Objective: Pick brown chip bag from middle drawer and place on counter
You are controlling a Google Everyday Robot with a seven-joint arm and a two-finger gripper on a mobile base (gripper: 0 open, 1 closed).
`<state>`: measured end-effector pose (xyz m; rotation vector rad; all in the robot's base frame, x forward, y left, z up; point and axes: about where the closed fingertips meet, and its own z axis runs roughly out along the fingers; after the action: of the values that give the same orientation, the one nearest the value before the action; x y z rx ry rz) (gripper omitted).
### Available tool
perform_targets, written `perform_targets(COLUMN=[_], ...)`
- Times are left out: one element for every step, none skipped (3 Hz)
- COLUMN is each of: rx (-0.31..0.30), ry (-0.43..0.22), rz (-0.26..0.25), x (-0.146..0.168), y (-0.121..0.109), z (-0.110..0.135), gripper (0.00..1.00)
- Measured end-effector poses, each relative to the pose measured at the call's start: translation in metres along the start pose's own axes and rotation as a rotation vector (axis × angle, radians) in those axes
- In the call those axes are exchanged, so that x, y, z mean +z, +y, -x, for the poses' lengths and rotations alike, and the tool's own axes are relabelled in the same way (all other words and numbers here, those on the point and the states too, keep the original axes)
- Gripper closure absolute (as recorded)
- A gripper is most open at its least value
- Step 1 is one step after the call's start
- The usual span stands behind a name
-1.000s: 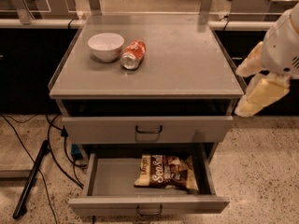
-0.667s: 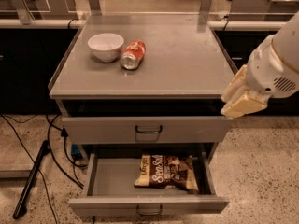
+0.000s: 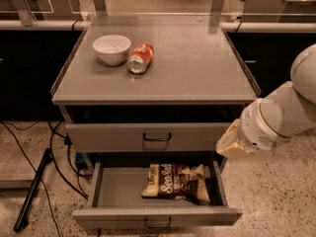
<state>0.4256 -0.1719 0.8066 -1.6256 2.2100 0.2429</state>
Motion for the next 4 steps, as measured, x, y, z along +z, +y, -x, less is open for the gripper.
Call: perform_targets(rx=[0.002, 0.025, 0.03, 0.037], ry=[0.0, -0.001, -0.033, -0.087], rz=[0.0, 0.003, 0.009, 0.003], x=[0.003, 0.033, 0.082, 0.136], y=[0.0, 0.004, 0.014, 0.018], z=[-0.001, -0.015, -0.031, -0.048], gripper=[1.0, 1.0, 1.0, 1.0])
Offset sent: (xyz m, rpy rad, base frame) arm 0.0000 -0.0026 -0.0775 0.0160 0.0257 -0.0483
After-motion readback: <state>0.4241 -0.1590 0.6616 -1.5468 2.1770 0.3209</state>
